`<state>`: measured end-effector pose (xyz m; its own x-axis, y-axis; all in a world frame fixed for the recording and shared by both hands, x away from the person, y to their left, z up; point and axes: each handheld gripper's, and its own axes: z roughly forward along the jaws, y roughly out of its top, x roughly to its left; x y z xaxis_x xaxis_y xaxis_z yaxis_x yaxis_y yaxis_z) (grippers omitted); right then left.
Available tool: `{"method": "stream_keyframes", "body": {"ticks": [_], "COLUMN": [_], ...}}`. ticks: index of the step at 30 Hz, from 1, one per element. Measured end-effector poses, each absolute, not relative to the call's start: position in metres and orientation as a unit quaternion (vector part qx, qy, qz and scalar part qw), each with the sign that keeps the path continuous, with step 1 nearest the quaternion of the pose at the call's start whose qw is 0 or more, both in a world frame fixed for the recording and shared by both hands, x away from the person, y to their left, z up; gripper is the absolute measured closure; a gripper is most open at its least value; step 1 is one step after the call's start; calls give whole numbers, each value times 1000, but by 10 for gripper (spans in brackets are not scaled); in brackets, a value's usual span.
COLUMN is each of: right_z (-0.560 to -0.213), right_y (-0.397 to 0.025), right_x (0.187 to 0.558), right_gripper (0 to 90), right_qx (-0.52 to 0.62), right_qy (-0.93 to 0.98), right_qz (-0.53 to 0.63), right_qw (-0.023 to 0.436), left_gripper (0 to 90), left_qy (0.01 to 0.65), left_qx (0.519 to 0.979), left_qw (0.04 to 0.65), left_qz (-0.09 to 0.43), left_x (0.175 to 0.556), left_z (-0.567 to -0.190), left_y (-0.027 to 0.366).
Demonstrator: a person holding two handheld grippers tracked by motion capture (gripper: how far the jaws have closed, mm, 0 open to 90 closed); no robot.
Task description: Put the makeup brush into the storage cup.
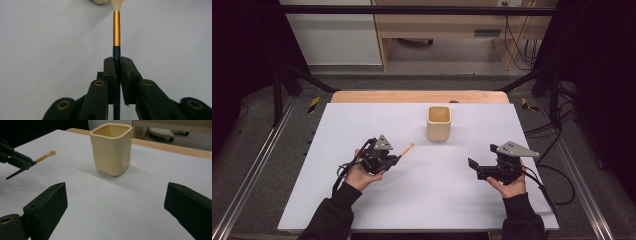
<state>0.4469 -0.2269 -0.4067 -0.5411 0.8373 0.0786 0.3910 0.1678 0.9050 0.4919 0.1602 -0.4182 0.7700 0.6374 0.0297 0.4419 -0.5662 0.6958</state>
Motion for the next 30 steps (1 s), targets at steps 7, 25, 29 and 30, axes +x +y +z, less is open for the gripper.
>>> {"method": "stream_keyframes", "body": {"ticks": [7,25,29,30], "right_z": [-405,-402,-401,-401], "right_y": [-225,-211,-208,-207], "right_x": [446,442,442,442], "right_gripper": [52,83,100,103], "right_qx": [422,422,418,417], "right_qy": [724,700,698,697], "right_qz": [496,539,547,549], "right_qw": [227,202,197,196], "left_gripper": [826,825,825,825], "left_qy": [336,371,373,375], "left_qx": [841,780,771,766], "left_qw": [393,460,471,477], "left_qz": [161,202,210,211], "left_x": [481,461,455,454], "left_z": [-419,-415,-415,-415], "left_y": [165,168,167,166]}}
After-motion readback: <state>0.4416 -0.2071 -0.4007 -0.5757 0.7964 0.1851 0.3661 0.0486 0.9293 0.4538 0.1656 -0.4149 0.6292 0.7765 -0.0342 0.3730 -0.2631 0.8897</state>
